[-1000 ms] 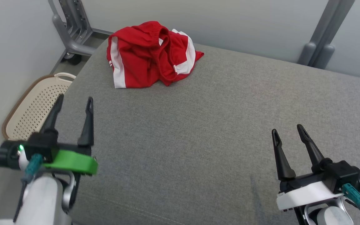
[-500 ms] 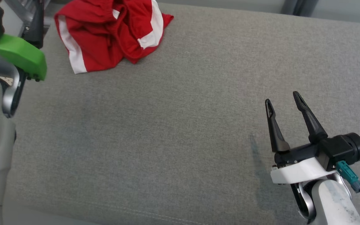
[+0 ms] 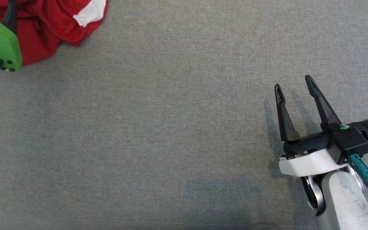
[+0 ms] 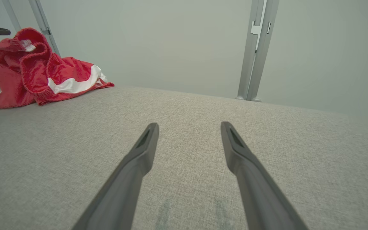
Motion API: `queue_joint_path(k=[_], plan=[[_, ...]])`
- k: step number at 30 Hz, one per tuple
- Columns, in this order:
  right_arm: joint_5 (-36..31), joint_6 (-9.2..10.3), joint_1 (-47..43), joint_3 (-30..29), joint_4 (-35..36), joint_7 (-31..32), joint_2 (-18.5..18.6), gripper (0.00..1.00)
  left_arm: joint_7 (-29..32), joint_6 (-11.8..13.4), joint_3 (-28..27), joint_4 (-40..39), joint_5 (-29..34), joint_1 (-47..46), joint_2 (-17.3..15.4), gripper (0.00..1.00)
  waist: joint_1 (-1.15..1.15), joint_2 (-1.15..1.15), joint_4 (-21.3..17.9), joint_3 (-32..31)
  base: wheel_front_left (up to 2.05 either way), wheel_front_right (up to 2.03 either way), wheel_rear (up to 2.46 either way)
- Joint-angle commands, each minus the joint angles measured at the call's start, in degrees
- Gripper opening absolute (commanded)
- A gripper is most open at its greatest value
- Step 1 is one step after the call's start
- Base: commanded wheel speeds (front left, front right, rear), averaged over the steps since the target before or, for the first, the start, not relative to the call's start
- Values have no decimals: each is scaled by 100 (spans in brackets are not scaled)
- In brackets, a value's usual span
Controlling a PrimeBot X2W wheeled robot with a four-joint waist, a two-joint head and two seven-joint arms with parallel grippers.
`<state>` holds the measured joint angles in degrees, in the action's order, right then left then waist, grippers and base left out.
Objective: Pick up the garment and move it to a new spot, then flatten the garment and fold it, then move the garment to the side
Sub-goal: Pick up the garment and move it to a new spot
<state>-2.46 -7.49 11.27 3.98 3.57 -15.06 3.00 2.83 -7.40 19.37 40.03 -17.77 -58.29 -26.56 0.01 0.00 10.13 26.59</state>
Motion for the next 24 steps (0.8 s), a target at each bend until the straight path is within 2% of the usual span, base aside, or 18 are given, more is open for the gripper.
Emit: queue_joint_path(k=[1, 11, 18, 23, 24], plan=[[-44, -1, 112, -1, 38, -16, 26, 100, -51, -9, 6, 113, -35, -137, -55, 100, -1, 0, -343, 407, 0, 0, 0], [-37, -1, 176, 15, 4, -16, 30, 100, -112, 27, 80, 808, -106, -330, -25, 100, -1, 0, -420, 503, 0, 0, 0], [-15, -1, 141, 52, -10, -16, 20, 100, -65, 6, 456, 1113, 131, -428, -97, 100, -1, 0, -508, 503, 0, 0, 0], [-2, -1, 132, 56, -17, -16, 11, 100, -162, 195, 533, 1353, 234, -492, -103, 100, -1, 0, -590, 519, 0, 0, 0], [-3, -1, 126, 60, -18, -16, 10, 100, -179, 221, 537, 1402, 240, -497, -100, 90, -1, 0, -604, 518, 0, 0, 0]])
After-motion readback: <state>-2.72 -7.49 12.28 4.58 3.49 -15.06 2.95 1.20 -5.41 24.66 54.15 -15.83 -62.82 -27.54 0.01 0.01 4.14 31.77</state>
